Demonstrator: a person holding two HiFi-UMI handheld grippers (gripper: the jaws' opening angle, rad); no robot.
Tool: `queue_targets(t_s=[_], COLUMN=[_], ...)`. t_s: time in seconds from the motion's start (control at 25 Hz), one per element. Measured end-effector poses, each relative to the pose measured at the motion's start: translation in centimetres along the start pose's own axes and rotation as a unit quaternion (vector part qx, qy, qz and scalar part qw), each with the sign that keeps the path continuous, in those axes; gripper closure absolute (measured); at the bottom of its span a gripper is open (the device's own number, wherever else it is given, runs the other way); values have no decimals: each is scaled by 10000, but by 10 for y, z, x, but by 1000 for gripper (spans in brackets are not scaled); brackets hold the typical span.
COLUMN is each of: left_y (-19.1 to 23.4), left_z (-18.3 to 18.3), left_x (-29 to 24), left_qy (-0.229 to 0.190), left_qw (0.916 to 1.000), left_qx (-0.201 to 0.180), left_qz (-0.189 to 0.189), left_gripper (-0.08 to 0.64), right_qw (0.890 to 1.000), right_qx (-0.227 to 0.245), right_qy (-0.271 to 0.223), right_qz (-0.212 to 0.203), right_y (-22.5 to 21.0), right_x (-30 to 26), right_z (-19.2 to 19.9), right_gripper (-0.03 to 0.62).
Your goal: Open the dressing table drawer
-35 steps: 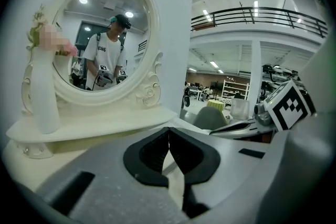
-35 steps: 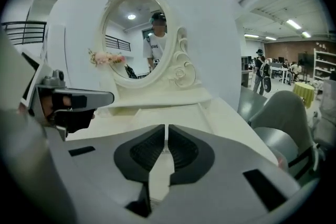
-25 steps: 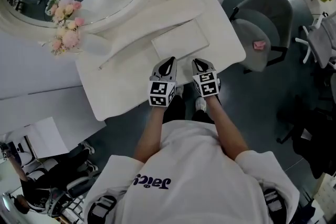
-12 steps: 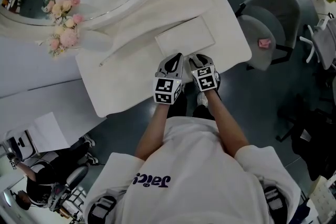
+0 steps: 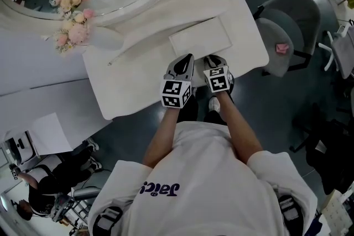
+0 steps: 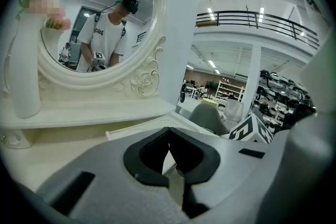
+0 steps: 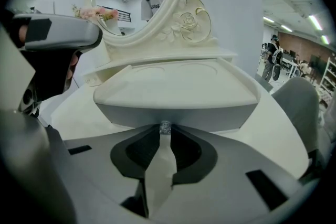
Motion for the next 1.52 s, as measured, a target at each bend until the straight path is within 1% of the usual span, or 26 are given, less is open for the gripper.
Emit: queue_targets(t_s=[0.16,0.4,0.72,1.0,1.52], left_y=[4,5,-6,-16,-32], left_z=[-5,2,8,13,22], left_x=[5,7,5,8,17], left_qy=[-94,-28,-27,43,34], left_qw=[9999,9999,9999,10000,9999], left_qx=[38,79,147,-3,-16], left_qz=[-52,-138,-59,-56,-95], left_gripper=[546,546,546,546,546], right_qw=[10000,9999,9999,9998,9998], right_qx=[-65,-93,-73,-141,-120], right_qy=[1,6,-107,-100,-88], right_qz=[53,-51,-92,-115,-140], right_y=[1,2,1,3,6], right_x=[-1,0,4,11,24], right_z=[0,2,10,20,39], right_gripper=[523,523,525,525,525])
Point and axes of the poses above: the fingertips, and each gripper's own axes: x backward along the fingers, y to its left, z out of its underside, the point moved 2 cm from there along x, backward along the fingers, and after that the axes turned 9 degrees about y, right-handed, at the moved point
